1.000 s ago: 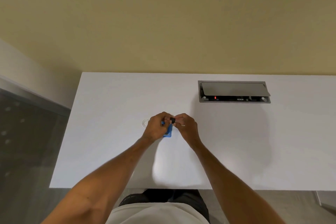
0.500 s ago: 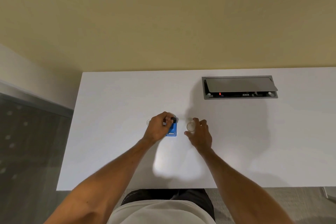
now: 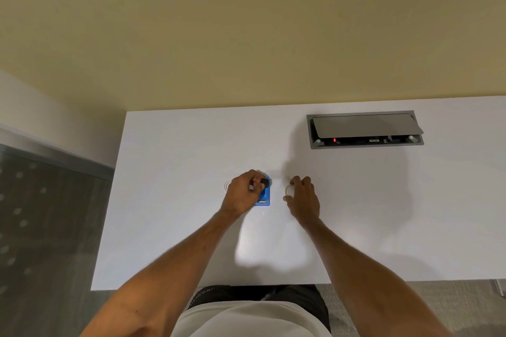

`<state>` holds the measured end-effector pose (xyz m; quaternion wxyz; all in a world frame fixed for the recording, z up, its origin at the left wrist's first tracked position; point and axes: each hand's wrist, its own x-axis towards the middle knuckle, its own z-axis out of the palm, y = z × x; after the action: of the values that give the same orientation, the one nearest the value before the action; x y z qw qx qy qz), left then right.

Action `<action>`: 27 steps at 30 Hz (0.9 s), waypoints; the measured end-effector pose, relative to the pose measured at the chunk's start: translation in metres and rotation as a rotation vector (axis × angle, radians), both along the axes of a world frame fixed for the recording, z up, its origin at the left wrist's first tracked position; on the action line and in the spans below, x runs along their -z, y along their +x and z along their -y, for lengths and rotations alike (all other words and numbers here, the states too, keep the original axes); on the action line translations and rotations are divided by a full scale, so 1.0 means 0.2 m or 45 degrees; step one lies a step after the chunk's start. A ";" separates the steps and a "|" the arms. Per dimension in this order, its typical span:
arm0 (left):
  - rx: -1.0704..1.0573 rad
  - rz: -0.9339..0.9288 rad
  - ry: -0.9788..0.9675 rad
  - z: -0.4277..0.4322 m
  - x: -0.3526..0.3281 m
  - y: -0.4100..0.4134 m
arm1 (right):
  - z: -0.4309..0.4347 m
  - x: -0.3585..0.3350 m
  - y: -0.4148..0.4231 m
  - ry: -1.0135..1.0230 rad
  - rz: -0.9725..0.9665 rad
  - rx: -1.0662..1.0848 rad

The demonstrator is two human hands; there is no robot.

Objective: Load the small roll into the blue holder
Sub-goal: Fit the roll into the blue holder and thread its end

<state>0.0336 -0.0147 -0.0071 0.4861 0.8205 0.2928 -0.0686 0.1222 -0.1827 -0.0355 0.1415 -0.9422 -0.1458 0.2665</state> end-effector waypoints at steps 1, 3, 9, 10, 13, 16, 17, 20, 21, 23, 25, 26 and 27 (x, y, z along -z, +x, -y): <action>-0.002 0.004 0.005 0.00 0.00 0.00 | 0.00 0.00 0.00 0.034 -0.014 0.036; -0.007 0.008 0.018 0.01 0.00 0.00 | 0.01 -0.01 -0.02 0.128 -0.060 0.131; 0.004 0.069 0.016 0.05 -0.01 0.00 | 0.02 -0.06 -0.05 0.462 -0.176 0.383; -0.001 0.086 0.019 0.06 -0.02 0.00 | 0.03 -0.07 -0.05 0.502 -0.198 0.411; -0.021 0.118 0.031 0.07 -0.04 0.00 | 0.04 -0.11 -0.05 0.618 -0.273 0.453; -0.037 0.135 0.068 0.09 -0.05 0.01 | 0.06 -0.15 -0.04 0.746 -0.348 0.470; -0.039 0.140 0.081 0.09 -0.05 0.01 | 0.06 -0.16 -0.04 0.781 -0.375 0.467; -0.036 0.165 0.089 0.11 -0.07 0.01 | 0.07 -0.18 -0.03 0.834 -0.435 0.421; -0.036 0.172 0.087 0.11 -0.07 0.01 | 0.07 -0.19 -0.03 0.838 -0.443 0.401; -0.041 0.183 0.073 0.12 -0.08 0.01 | 0.07 -0.20 -0.02 0.849 -0.454 0.378; -0.032 0.200 0.061 0.12 -0.08 0.00 | 0.08 -0.20 -0.02 0.866 -0.468 0.364; -0.023 0.207 0.062 0.12 -0.09 -0.01 | 0.07 -0.21 -0.02 0.871 -0.462 0.344; -0.020 0.212 0.062 0.12 -0.09 -0.02 | 0.07 -0.21 -0.02 0.863 -0.446 0.316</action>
<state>0.0293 -0.0377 0.0104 0.4892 0.8326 0.2594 0.0106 0.1179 -0.1971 0.0069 0.4981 -0.7929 -0.0841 0.3407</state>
